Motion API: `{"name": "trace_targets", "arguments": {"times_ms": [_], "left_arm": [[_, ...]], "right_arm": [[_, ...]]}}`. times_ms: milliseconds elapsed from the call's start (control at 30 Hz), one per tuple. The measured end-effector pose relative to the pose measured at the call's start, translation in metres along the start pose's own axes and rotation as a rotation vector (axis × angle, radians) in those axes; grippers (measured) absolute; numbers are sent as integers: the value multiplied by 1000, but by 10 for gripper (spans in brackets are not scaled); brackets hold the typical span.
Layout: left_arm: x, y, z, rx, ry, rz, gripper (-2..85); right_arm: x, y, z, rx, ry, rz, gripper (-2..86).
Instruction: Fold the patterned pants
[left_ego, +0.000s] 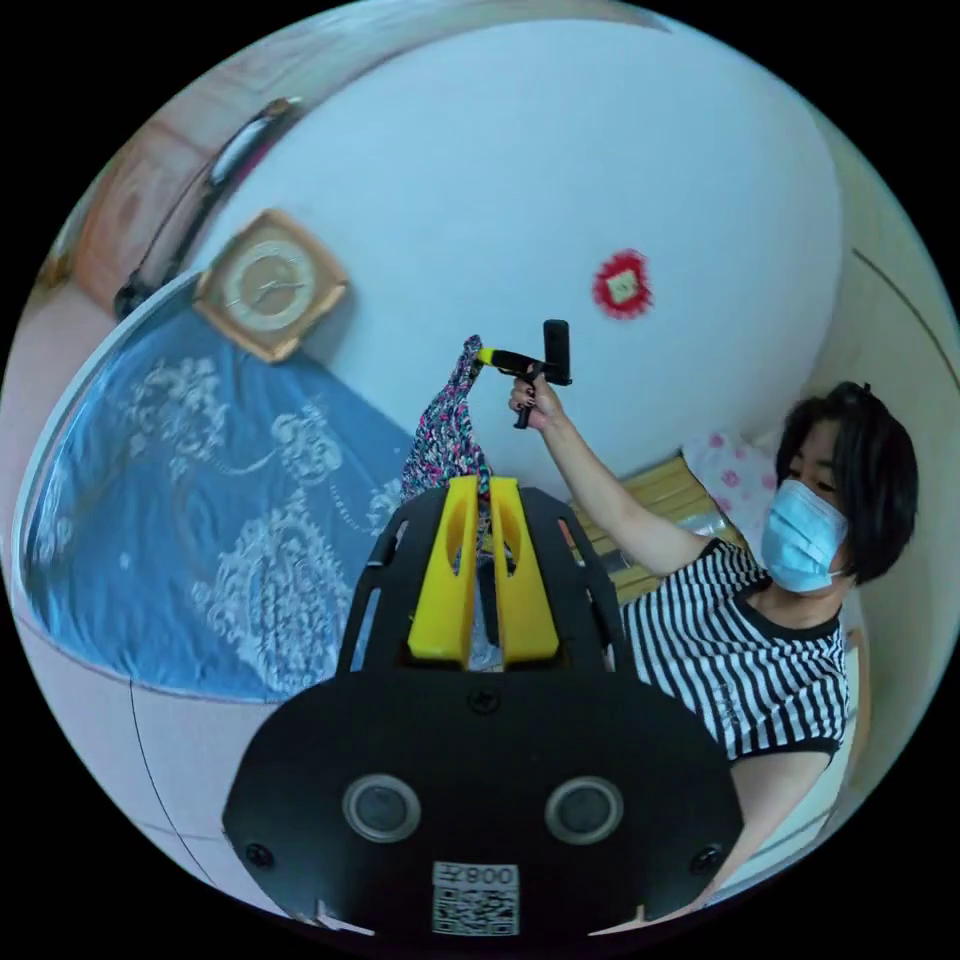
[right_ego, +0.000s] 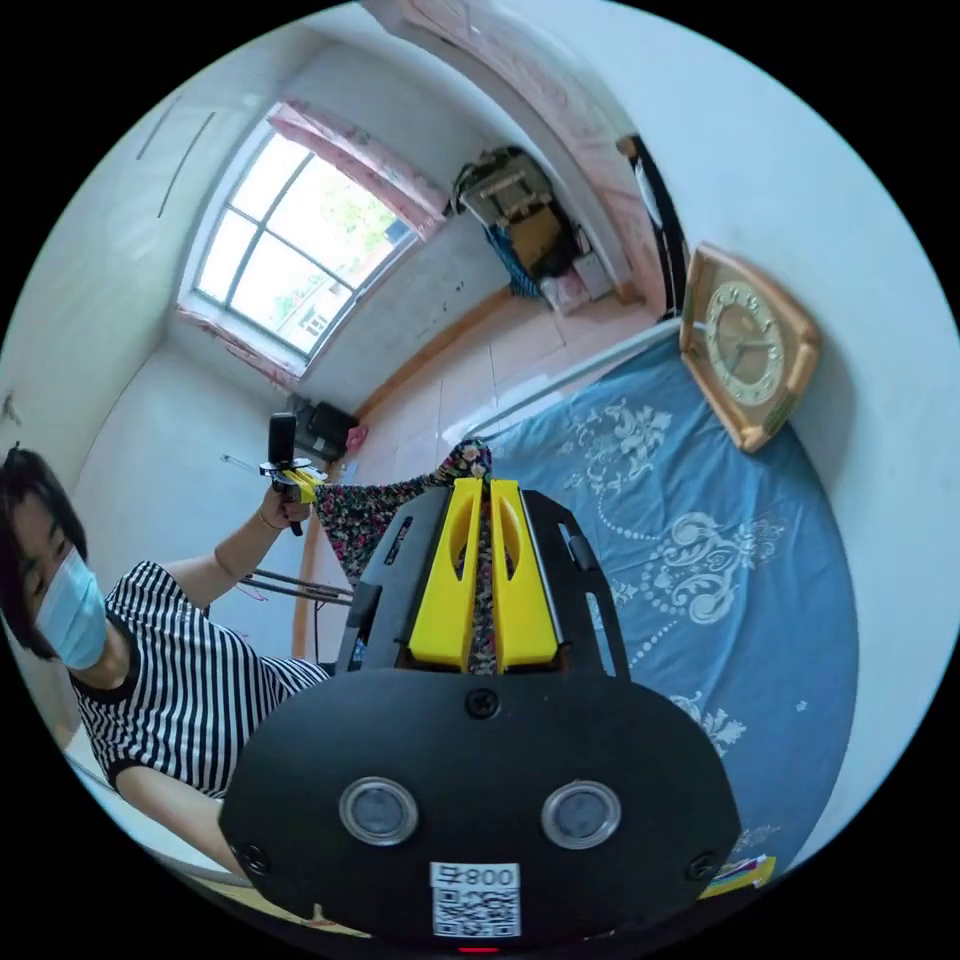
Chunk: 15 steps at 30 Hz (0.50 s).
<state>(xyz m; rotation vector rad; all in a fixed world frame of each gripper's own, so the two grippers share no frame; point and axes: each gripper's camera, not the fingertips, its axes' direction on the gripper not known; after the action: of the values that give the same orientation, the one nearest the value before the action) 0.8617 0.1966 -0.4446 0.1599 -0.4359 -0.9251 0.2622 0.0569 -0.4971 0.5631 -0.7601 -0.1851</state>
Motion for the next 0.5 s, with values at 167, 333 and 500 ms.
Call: {"name": "trace_targets", "arguments": {"times_ms": [167,333,500], "left_arm": [[-156,-17,-24,-36,-137,-225,23],[-279,-31,-38,-29,-183,-380,24],[-391,-53,-45,-2,-224,-482,26]], "right_arm": [[80,-32,138,-174,-65,71,13],[129,-36,212,-242,-116,114,14],[165,-30,263,-282,-138,138,16]]}}
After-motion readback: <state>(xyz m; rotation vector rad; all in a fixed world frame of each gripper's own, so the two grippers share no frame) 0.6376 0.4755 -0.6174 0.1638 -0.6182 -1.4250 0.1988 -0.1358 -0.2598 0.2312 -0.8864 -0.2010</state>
